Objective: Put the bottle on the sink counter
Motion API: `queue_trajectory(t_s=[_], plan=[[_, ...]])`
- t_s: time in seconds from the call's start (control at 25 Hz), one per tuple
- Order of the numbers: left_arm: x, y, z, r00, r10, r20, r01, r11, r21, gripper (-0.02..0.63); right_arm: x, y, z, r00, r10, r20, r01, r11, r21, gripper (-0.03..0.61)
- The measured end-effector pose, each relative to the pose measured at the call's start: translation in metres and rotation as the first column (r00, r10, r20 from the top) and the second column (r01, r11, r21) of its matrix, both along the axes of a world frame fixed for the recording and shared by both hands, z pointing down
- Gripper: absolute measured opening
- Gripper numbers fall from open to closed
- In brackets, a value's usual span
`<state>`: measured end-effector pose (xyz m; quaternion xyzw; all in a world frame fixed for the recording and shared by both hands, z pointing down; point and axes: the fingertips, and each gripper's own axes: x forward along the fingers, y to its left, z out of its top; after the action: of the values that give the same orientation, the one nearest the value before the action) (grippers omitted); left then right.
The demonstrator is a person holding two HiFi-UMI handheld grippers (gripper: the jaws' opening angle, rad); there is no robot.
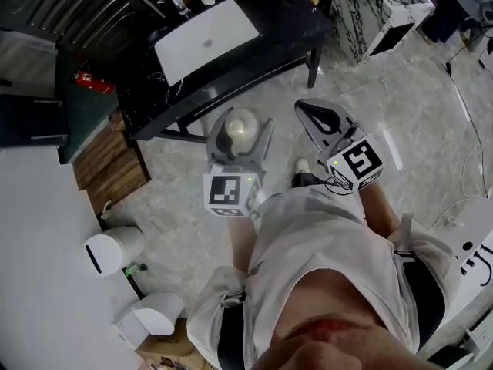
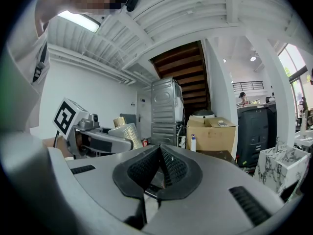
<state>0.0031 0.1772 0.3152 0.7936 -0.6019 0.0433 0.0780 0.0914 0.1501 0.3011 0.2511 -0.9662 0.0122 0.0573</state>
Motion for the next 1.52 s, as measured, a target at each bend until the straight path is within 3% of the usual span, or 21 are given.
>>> queue_trajectory(t_s=[0.32,0.68,1.52], plan=[[0.012,-0.027,-0.002,1.0,-0.017,0.017,0.017,1.0,-0.007,0.328,0.006,-0.025,0.006,0.999,-0.04,0.013,0.04,0.999,-0.018,-0.003],[0.002,-0.041,0.002,0.999,-0.044,0.024,0.044,0.998,-0.037,0.328,-0.007,-0.041,0.013,0.997,-0.069,0.023,0.07,0.996,-0.051,-0.003],[-0.042,-0.138,0.019,0.995,0.095,-0.013,-0.096,0.995,-0.04,0.328,-0.049,-0.127,0.025,0.997,0.072,-0.03,-0.073,0.996,-0.058,-0.003]])
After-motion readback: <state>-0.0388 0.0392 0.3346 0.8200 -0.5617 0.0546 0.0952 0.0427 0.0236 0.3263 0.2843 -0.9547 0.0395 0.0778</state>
